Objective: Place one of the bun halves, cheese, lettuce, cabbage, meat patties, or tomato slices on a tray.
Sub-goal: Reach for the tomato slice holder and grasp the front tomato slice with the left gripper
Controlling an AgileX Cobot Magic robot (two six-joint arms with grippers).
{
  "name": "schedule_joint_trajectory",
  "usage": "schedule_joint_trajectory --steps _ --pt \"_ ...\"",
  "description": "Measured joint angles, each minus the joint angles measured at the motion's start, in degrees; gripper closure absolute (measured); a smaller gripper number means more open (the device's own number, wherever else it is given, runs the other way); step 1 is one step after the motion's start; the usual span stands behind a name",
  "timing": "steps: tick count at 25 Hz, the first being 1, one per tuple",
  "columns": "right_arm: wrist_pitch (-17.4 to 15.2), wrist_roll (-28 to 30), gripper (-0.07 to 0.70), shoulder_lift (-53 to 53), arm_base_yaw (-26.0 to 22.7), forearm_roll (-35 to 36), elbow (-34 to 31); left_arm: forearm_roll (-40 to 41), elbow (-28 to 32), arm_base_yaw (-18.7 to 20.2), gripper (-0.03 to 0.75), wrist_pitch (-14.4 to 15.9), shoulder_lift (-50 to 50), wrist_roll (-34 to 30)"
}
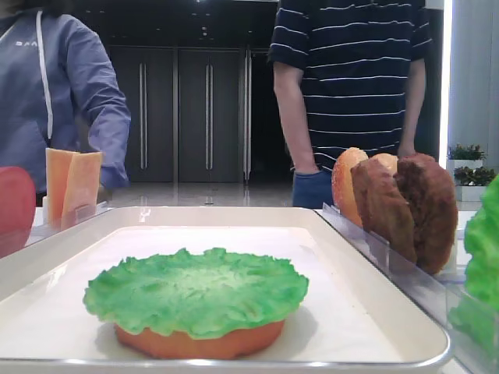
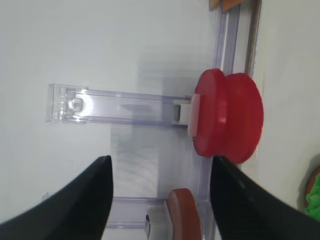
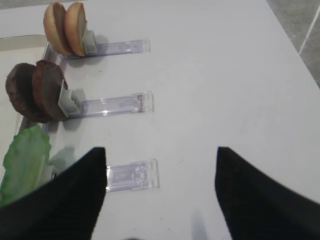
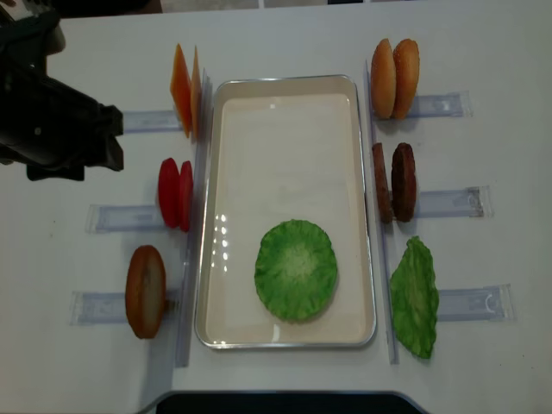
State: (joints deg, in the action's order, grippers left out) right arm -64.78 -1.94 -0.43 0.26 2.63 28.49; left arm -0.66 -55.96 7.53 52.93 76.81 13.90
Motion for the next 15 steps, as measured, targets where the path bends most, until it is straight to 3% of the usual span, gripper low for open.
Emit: schedule_joint_trajectory --steps 15 --pt "0.0 0.0 0.16 0.0 0.0 0.0 0.0 4.32 0.0 11.13 0.244 -0.32 0.18 10.18"
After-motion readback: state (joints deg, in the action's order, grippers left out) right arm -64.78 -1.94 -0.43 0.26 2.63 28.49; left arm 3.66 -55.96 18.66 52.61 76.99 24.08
